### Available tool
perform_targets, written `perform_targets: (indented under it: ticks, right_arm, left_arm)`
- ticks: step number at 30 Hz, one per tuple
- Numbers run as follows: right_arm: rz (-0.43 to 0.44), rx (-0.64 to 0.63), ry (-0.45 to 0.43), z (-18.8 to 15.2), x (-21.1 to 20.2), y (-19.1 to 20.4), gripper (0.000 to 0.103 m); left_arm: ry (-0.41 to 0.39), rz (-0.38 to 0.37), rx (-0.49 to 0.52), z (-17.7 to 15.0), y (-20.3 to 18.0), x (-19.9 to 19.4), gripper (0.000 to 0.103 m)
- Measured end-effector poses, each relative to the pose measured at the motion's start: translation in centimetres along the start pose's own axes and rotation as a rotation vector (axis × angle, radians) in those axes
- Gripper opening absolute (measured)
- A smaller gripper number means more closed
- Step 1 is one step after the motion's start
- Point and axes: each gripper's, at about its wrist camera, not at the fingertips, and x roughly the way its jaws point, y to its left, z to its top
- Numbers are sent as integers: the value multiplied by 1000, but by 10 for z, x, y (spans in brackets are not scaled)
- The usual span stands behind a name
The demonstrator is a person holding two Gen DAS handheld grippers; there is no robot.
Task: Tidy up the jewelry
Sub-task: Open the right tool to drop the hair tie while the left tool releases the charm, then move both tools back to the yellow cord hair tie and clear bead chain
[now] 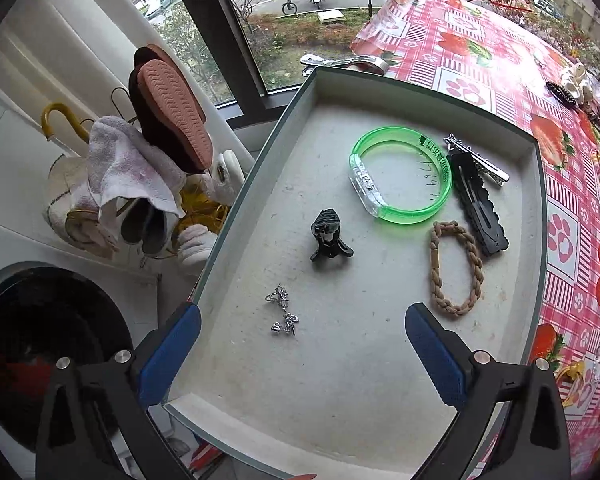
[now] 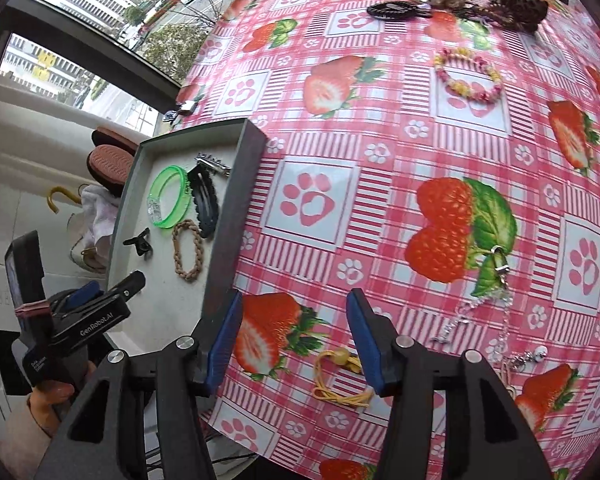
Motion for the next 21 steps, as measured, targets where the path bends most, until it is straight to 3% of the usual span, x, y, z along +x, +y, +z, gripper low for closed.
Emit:
perform_targets:
  ticks: [1,3,5,14,21]
  right_arm:
    - [-15,19,0,-3,-3,-10,58]
    - [-42,55,1,-10,-9,-29,72]
    - [-61,89,-2,-18,-15,-44,80]
    - [-154,191,-12,-41,-42,-103,80]
    - [-197,239,-24,-53,-52,-131,80]
  left_arm:
    - [-10,1,15,0,-4,-4,103]
    - [-22,-13,45,-1,-12,-10,103]
    - [-27,-35,76,0,-23,-17,103]
    - [-67,-153,228,1,-100,-50,103]
    - [-44,-252,317,-14,-157,-60,103]
